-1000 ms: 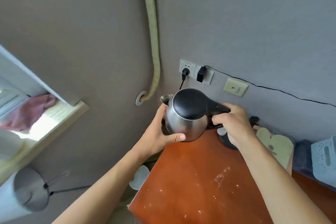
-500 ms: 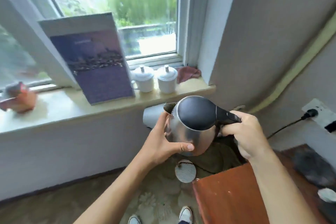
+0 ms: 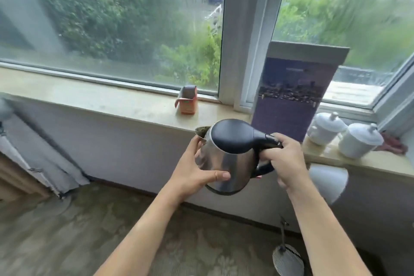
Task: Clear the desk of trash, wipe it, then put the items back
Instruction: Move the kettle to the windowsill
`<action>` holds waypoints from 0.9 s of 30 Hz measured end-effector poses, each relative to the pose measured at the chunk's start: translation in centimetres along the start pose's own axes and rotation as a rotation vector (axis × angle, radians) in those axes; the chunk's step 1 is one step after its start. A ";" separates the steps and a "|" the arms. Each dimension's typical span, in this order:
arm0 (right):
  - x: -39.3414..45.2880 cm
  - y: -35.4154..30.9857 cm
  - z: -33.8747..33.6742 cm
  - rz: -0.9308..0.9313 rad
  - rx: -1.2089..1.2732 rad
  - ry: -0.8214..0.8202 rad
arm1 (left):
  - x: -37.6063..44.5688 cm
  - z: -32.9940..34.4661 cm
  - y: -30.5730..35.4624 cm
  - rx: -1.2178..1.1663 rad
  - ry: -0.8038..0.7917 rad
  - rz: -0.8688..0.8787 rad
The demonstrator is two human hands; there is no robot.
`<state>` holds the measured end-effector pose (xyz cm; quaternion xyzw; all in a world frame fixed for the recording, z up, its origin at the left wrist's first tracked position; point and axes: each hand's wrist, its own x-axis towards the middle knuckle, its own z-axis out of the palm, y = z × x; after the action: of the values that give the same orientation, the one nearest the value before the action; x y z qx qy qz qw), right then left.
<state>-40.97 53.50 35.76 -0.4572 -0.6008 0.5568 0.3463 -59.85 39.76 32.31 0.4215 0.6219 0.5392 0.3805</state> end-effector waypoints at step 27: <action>16.8 -0.8 9.2 -0.078 -0.133 0.395 | 23.9 -7.6 -3.2 -0.086 -0.238 -0.084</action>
<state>-55.40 65.99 33.65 -0.5556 -0.5741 0.4017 0.4476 -75.68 59.21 29.68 0.4394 0.5657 0.4951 0.4918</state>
